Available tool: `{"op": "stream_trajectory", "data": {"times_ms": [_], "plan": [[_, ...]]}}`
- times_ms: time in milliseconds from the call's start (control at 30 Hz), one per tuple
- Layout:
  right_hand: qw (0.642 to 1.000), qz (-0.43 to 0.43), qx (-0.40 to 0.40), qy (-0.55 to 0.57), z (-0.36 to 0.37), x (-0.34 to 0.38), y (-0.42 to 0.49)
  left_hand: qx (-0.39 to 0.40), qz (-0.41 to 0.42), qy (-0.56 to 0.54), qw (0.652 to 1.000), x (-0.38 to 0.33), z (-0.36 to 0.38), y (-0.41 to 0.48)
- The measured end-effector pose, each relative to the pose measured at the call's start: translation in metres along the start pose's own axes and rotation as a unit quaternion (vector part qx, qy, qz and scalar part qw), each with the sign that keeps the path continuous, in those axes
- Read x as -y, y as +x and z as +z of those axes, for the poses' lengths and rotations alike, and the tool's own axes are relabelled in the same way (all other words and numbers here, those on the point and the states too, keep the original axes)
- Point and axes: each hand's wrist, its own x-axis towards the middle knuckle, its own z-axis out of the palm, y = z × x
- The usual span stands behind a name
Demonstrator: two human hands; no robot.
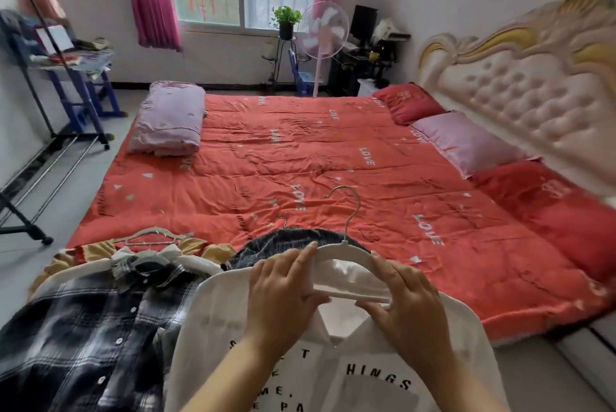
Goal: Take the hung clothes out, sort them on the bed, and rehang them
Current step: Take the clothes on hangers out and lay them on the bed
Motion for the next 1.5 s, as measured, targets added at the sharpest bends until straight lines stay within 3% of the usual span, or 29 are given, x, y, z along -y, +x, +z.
{"op": "stream_trajectory", "data": {"times_ms": [233, 633, 867, 967, 1133, 1500], "plan": [[0.998, 0.012, 0.047, 0.031, 0.061, -0.047, 0.056, 0.029, -0.037, -0.001, 0.999, 0.035, 0.064, 0.061], [0.969, 0.006, 0.194, 0.151, 0.231, -0.126, 0.182, 0.077, -0.182, 0.067, 0.978, 0.127, 0.167, 0.166], [0.948, 0.039, 0.291, 0.123, 0.349, -0.142, 0.222, 0.191, -0.347, 0.12, 0.91, 0.174, 0.2, 0.189], [0.9, 0.045, 0.428, 0.07, 0.379, -0.144, 0.222, 0.232, -0.389, 0.125, 0.883, 0.183, 0.21, 0.168], [0.861, 0.021, 0.498, 0.1, 0.39, -0.142, 0.192, 0.278, -0.423, 0.123, 0.853, 0.177, 0.219, 0.142], [0.851, -0.044, 0.504, 0.139, 0.339, -0.089, 0.169, 0.229, -0.447, 0.141, 0.853, 0.156, 0.161, 0.116]]}}
